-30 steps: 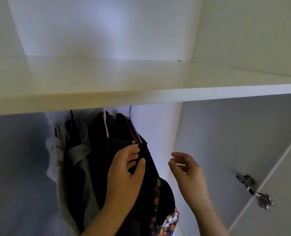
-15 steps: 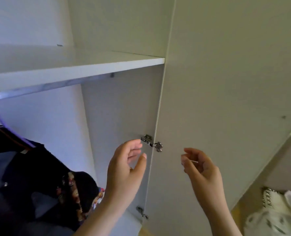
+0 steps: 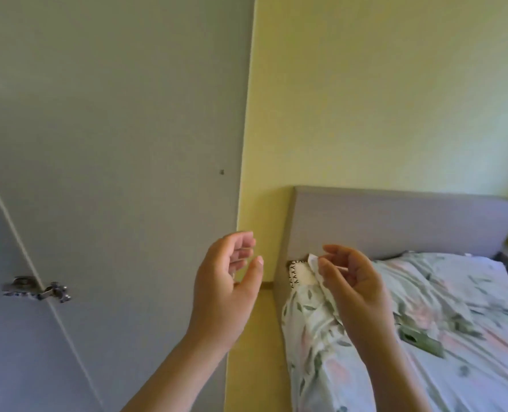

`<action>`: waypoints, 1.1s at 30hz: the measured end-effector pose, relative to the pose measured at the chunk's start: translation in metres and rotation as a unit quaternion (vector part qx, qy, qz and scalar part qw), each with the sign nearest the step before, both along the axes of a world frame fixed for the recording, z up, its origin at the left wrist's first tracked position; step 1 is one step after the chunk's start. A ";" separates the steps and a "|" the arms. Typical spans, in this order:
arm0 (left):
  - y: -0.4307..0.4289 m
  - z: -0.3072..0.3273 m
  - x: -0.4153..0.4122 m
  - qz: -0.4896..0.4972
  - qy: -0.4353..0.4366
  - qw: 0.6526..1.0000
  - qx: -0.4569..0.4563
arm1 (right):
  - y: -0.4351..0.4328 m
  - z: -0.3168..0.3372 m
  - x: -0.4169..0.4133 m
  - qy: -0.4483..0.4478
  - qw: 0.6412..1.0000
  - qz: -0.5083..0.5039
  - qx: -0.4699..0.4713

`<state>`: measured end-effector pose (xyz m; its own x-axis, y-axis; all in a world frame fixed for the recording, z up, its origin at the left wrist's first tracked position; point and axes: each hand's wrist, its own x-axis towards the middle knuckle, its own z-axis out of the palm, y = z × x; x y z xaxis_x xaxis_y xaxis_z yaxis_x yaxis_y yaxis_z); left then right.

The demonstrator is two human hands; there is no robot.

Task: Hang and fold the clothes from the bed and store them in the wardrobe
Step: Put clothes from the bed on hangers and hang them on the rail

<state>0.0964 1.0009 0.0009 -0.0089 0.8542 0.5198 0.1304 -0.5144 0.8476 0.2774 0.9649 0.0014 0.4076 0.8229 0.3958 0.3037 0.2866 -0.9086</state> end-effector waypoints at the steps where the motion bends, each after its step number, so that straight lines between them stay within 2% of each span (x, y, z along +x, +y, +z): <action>1: 0.002 0.000 0.018 -0.028 -0.001 1.000 -0.006 | -0.005 -0.001 0.016 -0.003 1.000 -0.024 0.000; 7: 0.015 0.008 0.118 -0.177 0.025 0.984 -0.013 | -0.045 -0.002 0.098 0.002 0.983 -0.183 -0.004; 12: 0.021 0.010 0.194 -0.306 0.051 0.951 -0.009 | -0.088 0.003 0.140 -0.008 0.941 -0.337 0.013; 16: 0.010 0.013 0.248 -0.410 0.069 0.910 -0.001 | -0.133 0.007 0.151 -0.031 0.879 -0.476 0.012; 21: -0.043 0.021 0.302 -0.543 0.051 0.838 0.009 | -0.203 0.005 0.140 -0.022 0.790 -0.612 0.010; 28: -0.173 0.018 0.329 -0.695 0.035 0.718 0.004 | -0.319 0.002 0.097 -0.014 0.672 -0.740 0.026; 33: -0.271 0.015 0.332 -0.755 0.029 0.656 -0.003 | -0.402 0.001 0.069 -0.015 0.603 -0.797 0.022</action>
